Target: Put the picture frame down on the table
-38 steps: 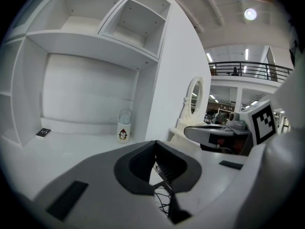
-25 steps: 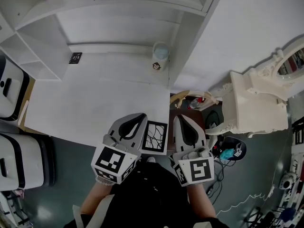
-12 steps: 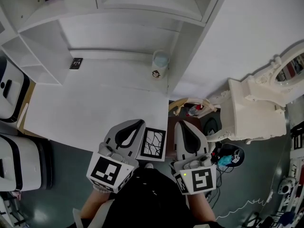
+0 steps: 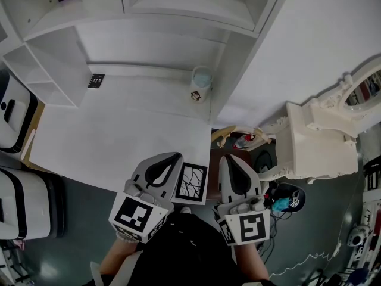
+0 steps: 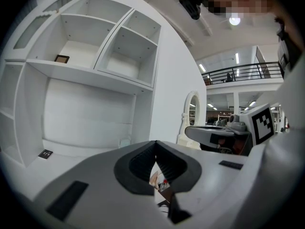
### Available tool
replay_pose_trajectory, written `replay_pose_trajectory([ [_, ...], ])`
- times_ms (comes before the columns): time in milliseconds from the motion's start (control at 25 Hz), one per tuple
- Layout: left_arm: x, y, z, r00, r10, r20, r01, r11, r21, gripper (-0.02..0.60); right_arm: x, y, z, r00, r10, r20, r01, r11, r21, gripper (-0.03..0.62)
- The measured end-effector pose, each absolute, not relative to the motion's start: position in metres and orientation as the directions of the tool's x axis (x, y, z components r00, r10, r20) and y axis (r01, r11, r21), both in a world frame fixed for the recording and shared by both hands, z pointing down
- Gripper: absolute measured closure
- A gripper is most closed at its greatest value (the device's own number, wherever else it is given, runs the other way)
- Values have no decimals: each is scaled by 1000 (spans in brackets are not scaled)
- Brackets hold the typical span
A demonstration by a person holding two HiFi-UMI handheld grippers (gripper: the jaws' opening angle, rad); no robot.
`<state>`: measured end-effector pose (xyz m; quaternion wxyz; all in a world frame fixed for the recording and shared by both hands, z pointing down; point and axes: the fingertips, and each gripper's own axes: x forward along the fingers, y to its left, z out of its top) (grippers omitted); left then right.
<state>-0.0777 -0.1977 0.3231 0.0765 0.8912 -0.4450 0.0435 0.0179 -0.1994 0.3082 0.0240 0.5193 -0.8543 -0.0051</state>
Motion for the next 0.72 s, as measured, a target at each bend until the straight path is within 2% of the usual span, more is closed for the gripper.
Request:
replay_pose_trajectory([
  [720,-72,-198,331,627,-761,167,-779,-616,121,580,15,-203,317,-469,-880,71,-881,472,31,592],
])
